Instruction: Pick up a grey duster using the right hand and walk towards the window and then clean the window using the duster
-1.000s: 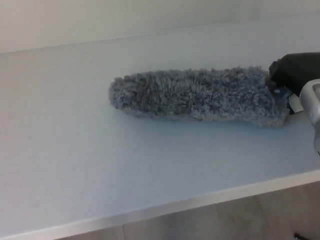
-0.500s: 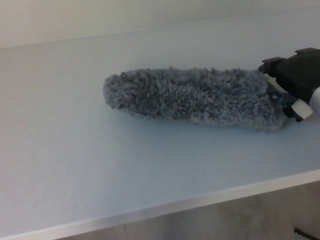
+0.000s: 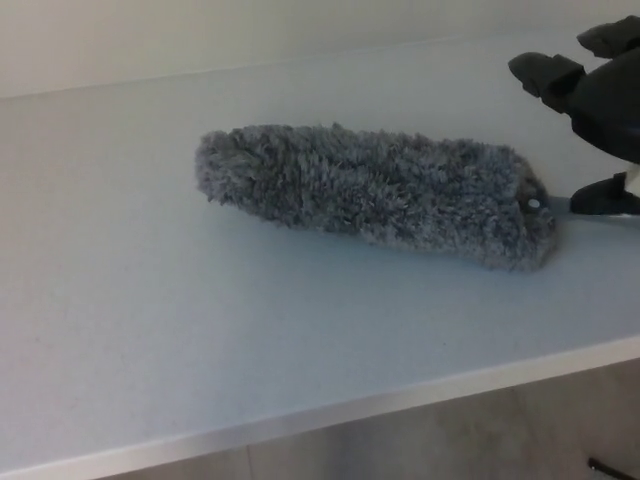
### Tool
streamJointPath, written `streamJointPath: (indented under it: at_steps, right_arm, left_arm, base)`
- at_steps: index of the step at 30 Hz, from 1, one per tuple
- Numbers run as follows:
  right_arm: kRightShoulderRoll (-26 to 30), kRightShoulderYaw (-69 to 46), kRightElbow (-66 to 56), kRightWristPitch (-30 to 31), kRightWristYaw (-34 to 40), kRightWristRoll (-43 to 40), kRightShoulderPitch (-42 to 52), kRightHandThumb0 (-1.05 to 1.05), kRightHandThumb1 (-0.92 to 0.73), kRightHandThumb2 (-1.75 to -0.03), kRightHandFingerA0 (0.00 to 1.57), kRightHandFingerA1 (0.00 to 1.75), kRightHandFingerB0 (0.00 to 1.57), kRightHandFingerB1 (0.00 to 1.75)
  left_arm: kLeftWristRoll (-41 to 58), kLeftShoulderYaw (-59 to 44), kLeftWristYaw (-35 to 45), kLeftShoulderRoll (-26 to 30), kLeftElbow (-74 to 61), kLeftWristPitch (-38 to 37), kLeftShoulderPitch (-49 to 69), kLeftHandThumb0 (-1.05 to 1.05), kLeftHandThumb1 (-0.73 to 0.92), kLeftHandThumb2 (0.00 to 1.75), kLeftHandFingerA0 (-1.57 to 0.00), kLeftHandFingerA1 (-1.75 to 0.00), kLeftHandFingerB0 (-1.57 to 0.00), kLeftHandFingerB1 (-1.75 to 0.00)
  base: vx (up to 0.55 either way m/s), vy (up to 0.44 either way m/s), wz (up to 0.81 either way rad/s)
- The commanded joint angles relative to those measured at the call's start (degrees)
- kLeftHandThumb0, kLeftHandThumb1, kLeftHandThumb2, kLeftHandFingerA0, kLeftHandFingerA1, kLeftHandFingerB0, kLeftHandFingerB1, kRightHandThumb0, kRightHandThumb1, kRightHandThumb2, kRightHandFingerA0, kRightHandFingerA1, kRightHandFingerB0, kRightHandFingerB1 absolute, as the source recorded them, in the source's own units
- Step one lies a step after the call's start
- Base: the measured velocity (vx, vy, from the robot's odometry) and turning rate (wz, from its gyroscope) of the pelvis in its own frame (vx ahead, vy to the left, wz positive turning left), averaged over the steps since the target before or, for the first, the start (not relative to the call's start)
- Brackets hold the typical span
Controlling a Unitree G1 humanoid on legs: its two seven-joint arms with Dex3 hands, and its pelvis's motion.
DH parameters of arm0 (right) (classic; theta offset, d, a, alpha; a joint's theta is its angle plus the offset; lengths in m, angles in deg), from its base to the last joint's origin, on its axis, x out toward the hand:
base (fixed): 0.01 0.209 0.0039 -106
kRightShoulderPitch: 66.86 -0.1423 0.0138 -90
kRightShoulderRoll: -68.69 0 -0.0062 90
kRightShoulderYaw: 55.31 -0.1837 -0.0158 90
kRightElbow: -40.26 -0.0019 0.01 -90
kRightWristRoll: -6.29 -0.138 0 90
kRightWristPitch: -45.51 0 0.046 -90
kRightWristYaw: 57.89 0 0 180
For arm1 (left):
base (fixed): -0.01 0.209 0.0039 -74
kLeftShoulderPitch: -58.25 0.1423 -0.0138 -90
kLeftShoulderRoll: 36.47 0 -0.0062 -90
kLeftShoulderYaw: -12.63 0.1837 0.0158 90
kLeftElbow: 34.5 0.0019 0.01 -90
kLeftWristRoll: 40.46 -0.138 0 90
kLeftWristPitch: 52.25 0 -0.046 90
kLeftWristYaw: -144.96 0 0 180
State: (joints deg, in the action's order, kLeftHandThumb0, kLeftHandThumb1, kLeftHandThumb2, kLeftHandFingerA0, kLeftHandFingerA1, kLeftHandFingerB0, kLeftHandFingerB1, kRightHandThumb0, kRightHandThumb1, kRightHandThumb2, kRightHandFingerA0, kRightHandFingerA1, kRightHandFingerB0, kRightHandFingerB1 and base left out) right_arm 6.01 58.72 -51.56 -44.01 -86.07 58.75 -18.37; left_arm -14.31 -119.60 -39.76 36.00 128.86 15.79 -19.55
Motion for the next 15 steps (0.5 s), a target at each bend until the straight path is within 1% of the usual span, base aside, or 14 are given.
streamJointPath:
  at_steps: [1, 2, 3, 4, 5, 6, 7, 11, 12, 13, 15]
  right_arm:
    - [7.6, -1.7, -3.3, -2.7, -18.0, -2.9, -5.3, -0.74, -0.46, -0.86, 0.0, 0.15, 0.0, 0.0]
    - [9.1, -1.8, -2.4, -2.9, -22.9, -5.5, -7.0, -0.84, -0.41, -0.54, 0.0, 0.0, 0.0, 0.0]
    - [9.7, -1.8, -2.1, -2.8, -24.8, -6.5, -7.8, -0.84, -0.41, -0.54, 0.0, 0.0, 0.0, 0.0]
    - [10.6, -2.3, -1.3, -3.7, -25.9, -8.5, -8.3, -0.9, -0.4, -0.56, 0.0, 0.0, 0.0, 0.0]
    - [12.7, -3.6, -1.6, -3.6, -28.7, -11.4, -8.6, -0.69, -0.43, -0.89, 0.0, 0.14, 0.0, 0.0]
    - [13.5, -4.1, -1.8, -3.5, -30.0, -12.6, -8.8, -0.69, -0.43, -0.89, 0.0, 0.14, 0.0, 0.0]
    - [15.4, -5.7, -3.1, -3.0, -31.5, -14.9, -8.2, -0.73, -0.46, -0.9, 0.0, 0.14, 0.0, 0.0]
    - [15.8, -5.9, -3.3, -3.1, -32.2, -15.7, -8.3, -0.73, -0.46, -0.9, 0.0, 0.14, 0.0, 0.0]
    - [26.2, -24.3, -13.3, -1.3, -31.5, -22.0, 5.9, -0.81, -0.73, -0.68, 0.0, 0.0, 0.0, 0.24]
    - [27.4, -26.5, -14.4, -1.1, -31.4, -22.8, 7.5, -0.81, -0.73, -0.68, 0.0, 0.0, 0.0, 0.24]
    - [27.6, -27.3, -14.9, -1.2, -31.6, -23.2, 8.3, -0.81, -0.73, -0.68, 0.0, 0.0, 0.0, 0.24]
  left_arm:
    - [0.8, -0.5, 0.0, 1.8, 0.3, -0.7, 0.5, -0.16, 0.65, 0.88, -0.96, -1.21, -0.86, -1.0]
    - [1.3, -0.8, 0.3, 1.6, 0.2, -0.7, 0.5, -0.15, 0.65, 0.89, -0.99, -1.19, -0.86, -1.01]
    - [1.5, -1.0, 0.6, 1.5, 0.1, -0.7, 0.4, -0.15, 0.65, 0.89, -0.99, -1.19, -0.86, -1.01]
    - [1.4, -0.9, 0.3, 1.7, 0.2, -0.5, 0.3, -0.16, 0.65, 0.87, -1.01, -1.2, -0.87, -1.01]
    - [1.4, -0.9, 0.1, 1.3, 0.0, -0.9, 0.3, -0.16, 0.65, 0.88, -1.01, -1.2, -0.87, -1.0]
    - [1.4, -0.9, 0.0, 1.2, -0.1, -1.0, 0.3, -0.16, 0.65, 0.88, -1.01, -1.2, -0.87, -1.0]
    - [1.4, -0.9, 0.3, 0.9, -0.2, -1.2, 0.6, -0.15, 0.65, 0.9, -1.0, -1.2, -0.88, -1.01]
    - [1.4, -1.0, 0.4, 0.7, -0.2, -1.3, 0.7, -0.15, 0.65, 0.9, -1.0, -1.2, -0.88, -1.01]
    - [1.2, -0.8, 0.6, -0.2, -0.3, -1.9, 1.7, -0.12, 0.63, 0.95, -0.97, -1.19, -0.89, -1.01]
    - [1.2, -0.8, 0.6, -0.3, -0.3, -2.0, 1.8, -0.12, 0.63, 0.95, -0.97, -1.19, -0.89, -1.01]
    - [1.2, -0.8, 0.6, -0.4, -0.3, -2.0, 1.9, -0.12, 0.63, 0.95, -0.97, -1.19, -0.89, -1.01]
  base:
    - [0.0, 0.0, 0.0]
    - [0.0, 0.0, 0.0]
    - [0.0, 0.0, 0.0]
    - [0.0, 0.0, 0.0]
    - [0.0, 0.0, 0.0]
    - [0.0, 0.0, 0.0]
    - [0.0, 0.0, 0.0]
    - [0.0, 0.0, 0.0]
    - [0.0, 0.0, 0.0]
    - [-0.02, 0.001, 0.09]
    - [0.0, 0.0, 0.0]
